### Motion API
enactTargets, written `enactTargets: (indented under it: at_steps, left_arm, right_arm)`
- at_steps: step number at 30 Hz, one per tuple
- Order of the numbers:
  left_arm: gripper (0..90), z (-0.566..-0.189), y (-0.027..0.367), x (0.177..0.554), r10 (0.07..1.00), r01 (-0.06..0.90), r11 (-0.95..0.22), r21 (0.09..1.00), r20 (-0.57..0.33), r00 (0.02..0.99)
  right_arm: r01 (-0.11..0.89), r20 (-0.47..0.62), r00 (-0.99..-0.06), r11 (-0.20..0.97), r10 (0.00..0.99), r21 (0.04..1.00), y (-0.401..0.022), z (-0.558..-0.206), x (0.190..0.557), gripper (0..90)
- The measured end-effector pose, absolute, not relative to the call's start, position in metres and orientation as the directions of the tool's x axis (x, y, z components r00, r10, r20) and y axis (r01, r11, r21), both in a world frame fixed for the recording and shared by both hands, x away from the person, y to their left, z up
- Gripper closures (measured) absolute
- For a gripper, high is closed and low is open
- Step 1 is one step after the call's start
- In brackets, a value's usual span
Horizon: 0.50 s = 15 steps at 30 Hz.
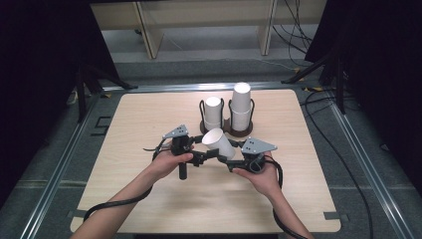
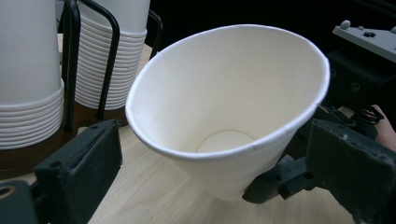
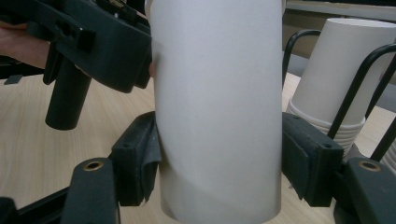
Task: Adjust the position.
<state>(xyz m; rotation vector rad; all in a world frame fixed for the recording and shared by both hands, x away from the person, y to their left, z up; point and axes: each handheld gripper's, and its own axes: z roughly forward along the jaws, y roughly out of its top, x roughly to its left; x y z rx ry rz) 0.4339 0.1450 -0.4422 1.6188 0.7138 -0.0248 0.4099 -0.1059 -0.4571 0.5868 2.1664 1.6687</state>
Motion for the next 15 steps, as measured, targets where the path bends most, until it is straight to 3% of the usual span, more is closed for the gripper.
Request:
enactTargets:
  at_steps: [15]
  left_arm:
    - [3.2,-0.4387,0.1370,0.4368,0.427,0.463,0.031,0.886,-0.430,0.795]
  right_arm:
    - [0.103,-0.014,-0.873,0.213,0.488,0.972,-0.0996,-0.4560,0.4106,34.2]
